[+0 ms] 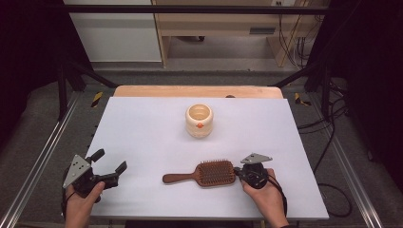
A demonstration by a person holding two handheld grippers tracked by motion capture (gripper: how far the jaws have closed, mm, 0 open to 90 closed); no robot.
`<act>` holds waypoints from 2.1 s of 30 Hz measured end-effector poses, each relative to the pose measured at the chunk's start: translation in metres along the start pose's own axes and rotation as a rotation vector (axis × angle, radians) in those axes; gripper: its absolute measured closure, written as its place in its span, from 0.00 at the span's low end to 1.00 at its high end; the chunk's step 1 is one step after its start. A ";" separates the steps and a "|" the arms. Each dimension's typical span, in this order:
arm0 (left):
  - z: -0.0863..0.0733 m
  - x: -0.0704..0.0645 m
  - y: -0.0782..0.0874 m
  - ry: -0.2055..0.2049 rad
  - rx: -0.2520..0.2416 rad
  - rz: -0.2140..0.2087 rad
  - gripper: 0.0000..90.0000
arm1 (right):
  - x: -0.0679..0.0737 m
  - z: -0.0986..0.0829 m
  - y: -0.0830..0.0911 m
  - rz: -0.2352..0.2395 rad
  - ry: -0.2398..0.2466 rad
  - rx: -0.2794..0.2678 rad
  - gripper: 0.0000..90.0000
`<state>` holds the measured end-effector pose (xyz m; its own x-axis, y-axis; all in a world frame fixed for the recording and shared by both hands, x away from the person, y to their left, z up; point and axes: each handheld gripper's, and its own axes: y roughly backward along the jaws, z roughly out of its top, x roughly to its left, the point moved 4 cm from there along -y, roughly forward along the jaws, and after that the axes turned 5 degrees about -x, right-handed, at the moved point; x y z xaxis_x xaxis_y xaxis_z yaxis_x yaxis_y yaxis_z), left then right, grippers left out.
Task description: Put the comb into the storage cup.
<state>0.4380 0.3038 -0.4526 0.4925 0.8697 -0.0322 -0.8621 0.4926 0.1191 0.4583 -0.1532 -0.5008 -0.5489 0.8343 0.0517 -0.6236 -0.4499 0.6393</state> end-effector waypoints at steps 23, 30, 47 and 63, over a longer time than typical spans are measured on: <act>0.000 0.002 0.000 0.003 -0.003 0.007 0.03 | 0.000 0.002 -0.003 0.008 -0.002 -0.001 1.00; 0.001 0.000 0.001 -0.002 -0.003 0.004 0.03 | 0.009 0.009 -0.013 0.022 0.033 0.000 1.00; 0.001 -0.002 0.001 -0.011 0.000 -0.002 0.03 | 0.023 0.015 -0.020 0.047 0.062 0.001 1.00; 0.000 -0.006 -0.001 -0.012 0.010 -0.017 0.03 | 0.051 0.031 -0.042 0.098 0.110 -0.001 1.00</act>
<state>0.4357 0.2986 -0.4529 0.5081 0.8610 -0.0227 -0.8527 0.5065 0.1283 0.4738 -0.0814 -0.5012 -0.6648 0.7464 0.0292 -0.5645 -0.5276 0.6348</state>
